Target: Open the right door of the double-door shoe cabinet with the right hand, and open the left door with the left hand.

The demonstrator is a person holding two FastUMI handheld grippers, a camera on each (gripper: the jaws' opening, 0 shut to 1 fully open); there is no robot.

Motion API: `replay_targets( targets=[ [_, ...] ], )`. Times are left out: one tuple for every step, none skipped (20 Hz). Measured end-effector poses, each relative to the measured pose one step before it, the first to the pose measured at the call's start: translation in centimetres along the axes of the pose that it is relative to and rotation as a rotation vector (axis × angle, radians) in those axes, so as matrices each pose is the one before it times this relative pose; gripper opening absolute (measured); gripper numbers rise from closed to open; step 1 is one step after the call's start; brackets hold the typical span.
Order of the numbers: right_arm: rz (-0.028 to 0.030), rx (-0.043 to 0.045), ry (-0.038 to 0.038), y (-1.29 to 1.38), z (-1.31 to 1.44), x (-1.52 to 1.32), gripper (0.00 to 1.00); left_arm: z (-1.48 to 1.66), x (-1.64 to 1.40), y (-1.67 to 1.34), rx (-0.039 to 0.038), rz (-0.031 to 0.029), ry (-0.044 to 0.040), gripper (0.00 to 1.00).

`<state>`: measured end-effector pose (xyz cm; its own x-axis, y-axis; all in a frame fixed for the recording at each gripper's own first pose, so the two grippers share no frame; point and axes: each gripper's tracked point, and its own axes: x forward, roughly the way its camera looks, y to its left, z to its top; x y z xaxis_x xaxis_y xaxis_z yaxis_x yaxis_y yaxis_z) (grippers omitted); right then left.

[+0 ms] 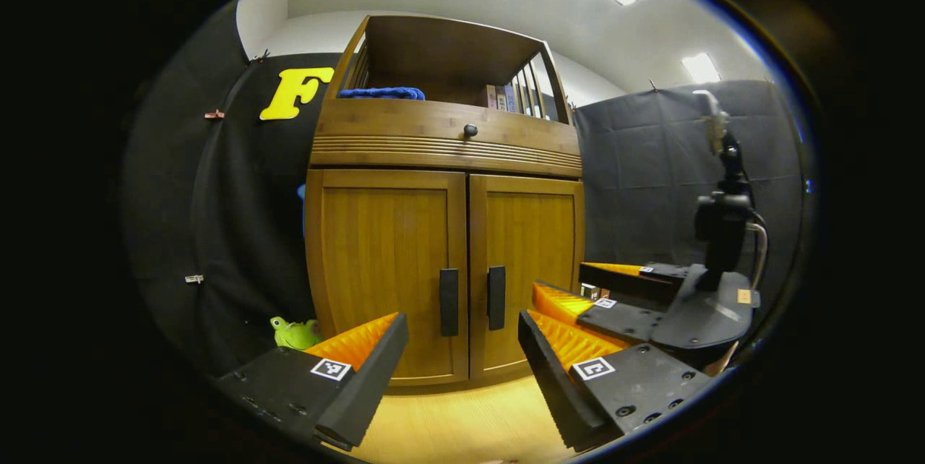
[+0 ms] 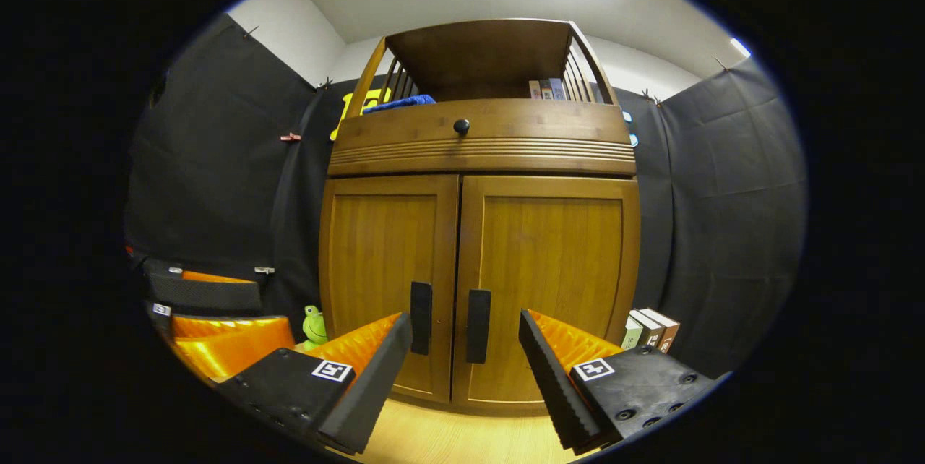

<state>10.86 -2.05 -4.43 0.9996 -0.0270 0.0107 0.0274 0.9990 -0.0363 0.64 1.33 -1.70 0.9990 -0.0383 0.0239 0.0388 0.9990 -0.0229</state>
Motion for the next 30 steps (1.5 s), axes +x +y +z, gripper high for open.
replay_targets(
  targets=[
    [-0.00362, -0.00559, 0.00356, 0.009, -0.367, 0.825, 0.95, 0.056, -0.270, -0.073, -0.00043, -0.00245, -0.01246, 0.95],
    [-0.00201, -0.00571, 0.00419, 0.120, -0.393, 0.805, 0.95, 0.111, -0.226, -0.154, -0.00318, -0.00536, -0.01071, 0.95],
    [0.00160, -0.00208, 0.00381, 0.138, -0.422, 0.764, 0.95, -0.105, -0.268, -0.068, -0.00295, -0.00676, -0.00432, 0.95],
    [0.00606, 0.00268, 0.00373, 0.235, -0.322, 0.739, 0.95, 0.016, -0.227, -0.019, 0.00019, -0.00629, 0.00060, 0.95],
    [0.00276, 0.00549, 0.00540, 0.211, -0.438, 0.923, 0.95, -0.072, -0.126, 0.086, 0.00257, -0.00212, 0.00219, 0.95],
    [-0.00176, 0.00590, 0.00730, 0.069, -0.412, 0.829, 0.94, -0.008, -0.053, 0.197, 0.00285, 0.00456, 0.00260, 0.95],
    [-0.00064, 0.00458, 0.00497, -0.086, -0.403, 0.841, 0.94, -0.125, -0.042, 0.126, 0.00435, 0.00420, 0.00329, 0.96],
    [-0.01600, 0.00082, 0.00289, -0.325, -0.342, 0.819, 0.92, -0.069, -0.029, 0.154, 0.00359, 0.00370, 0.00400, 0.95],
    [-0.01057, 0.00058, 0.00097, -0.378, -0.317, 0.862, 0.89, -0.274, -0.058, 0.093, 0.00267, 0.00313, 0.00556, 0.96],
    [-0.00414, 0.00577, 0.00133, -0.116, -0.367, 0.791, 0.87, -0.117, 0.039, 0.193, 0.00208, 0.00376, 0.00636, 0.95],
    [0.00104, 0.01183, 0.00526, 0.126, -0.379, 0.676, 0.87, -0.204, 0.012, 0.333, 0.00132, 0.00470, 0.00575, 0.95],
    [0.00139, 0.01362, 0.00337, -0.006, -0.263, 0.686, 0.89, -0.138, 0.147, 0.293, -0.00042, 0.00498, 0.00563, 0.95],
    [-0.00356, 0.01244, 0.00467, -0.145, -0.263, 0.645, 0.88, -0.125, 0.159, 0.169, -0.00180, 0.00241, 0.00369, 0.95],
    [-0.00735, 0.00832, 0.00404, -0.291, -0.300, 0.653, 0.87, -0.021, 0.228, 0.115, -0.00056, -0.00076, 0.00371, 0.95],
    [-0.00878, 0.00360, 0.00248, -0.146, -0.262, 0.330, 0.87, -0.076, 0.083, -0.019, -0.00013, -0.00137, 0.00204, 0.95],
    [-0.00868, -0.00195, 0.00157, -0.254, -0.309, 0.356, 0.88, -0.168, -0.012, -0.035, 0.00067, -0.00192, 0.00097, 0.95],
    [-0.01101, -0.00681, 0.00026, -0.279, -0.203, 0.742, 0.87, -0.159, 0.198, 0.035, 0.00001, -0.00172, 0.00228, 0.95],
    [-0.00804, -0.01218, -0.00551, -0.167, -0.223, 0.837, 0.87, -0.136, 0.134, 0.036, 0.00094, -0.00322, 0.00350, 0.95],
    [-0.01234, -0.01461, -0.00353, -0.199, -0.369, 0.680, 0.88, -0.240, 0.276, 0.093, 0.00096, -0.00109, 0.00528, 0.95],
    [-0.01440, -0.01302, 0.00102, -0.222, -0.441, 0.546, 0.88, -0.151, 0.130, 0.079, 0.00163, -0.00038, 0.00550, 0.95],
    [-0.00888, -0.00852, 0.00447, -0.116, -0.637, 0.500, 0.88, -0.195, 0.048, 0.047, 0.00122, 0.00047, 0.00437, 0.95],
    [0.00260, -0.00086, 0.00643, 0.202, -0.419, 0.454, 0.88, -0.033, -0.046, 0.040, 0.00079, 0.00081, -0.00047, 0.95],
    [-0.00981, -0.00286, 0.00597, -0.094, -0.310, 0.307, 0.87, 0.105, -0.028, 0.089, 0.00024, 0.00161, -0.00418, 0.95],
    [-0.00374, -0.00248, 0.00293, -0.091, -0.246, 0.291, 0.72, -0.072, -0.114, 0.056, -0.00109, 0.00246, -0.00246, 0.95],
    [-0.00573, -0.00084, 0.00421, -0.259, -0.272, 0.136, 0.77, -0.085, -0.085, 0.073, -0.00077, 0.00028, -0.00234, 0.95],
    [0.00328, -0.00070, 0.00226, 0.065, -0.228, 0.257, 0.76, 0.122, -0.005, 0.089, -0.00025, 0.00123, -0.00162, 0.95],
    [0.00022, -0.00546, -0.00175, 0.138, 0.011, 0.274, 0.77, -0.101, -0.071, 0.114, 0.00104, 0.00216, -0.00082, 0.95],
    [-0.00069, 0.00221, -0.00972, -0.039, -0.045, 0.145, 0.68, -0.010, -0.048, 0.106, 0.00063, 0.00319, 0.00089, 0.95],
    [-0.00797, -0.00083, -0.01683, -0.008, 0.266, 0.407, 0.60, -0.117, -0.060, 0.210, 0.00034, 0.00433, 0.00223, 0.95],
    [-0.00120, -0.00362, -0.00420, 0.189, 0.050, -0.153, 0.52, -0.091, 0.005, 0.151, -0.00158, 0.00248, 0.00345, 0.95]
  ],
)
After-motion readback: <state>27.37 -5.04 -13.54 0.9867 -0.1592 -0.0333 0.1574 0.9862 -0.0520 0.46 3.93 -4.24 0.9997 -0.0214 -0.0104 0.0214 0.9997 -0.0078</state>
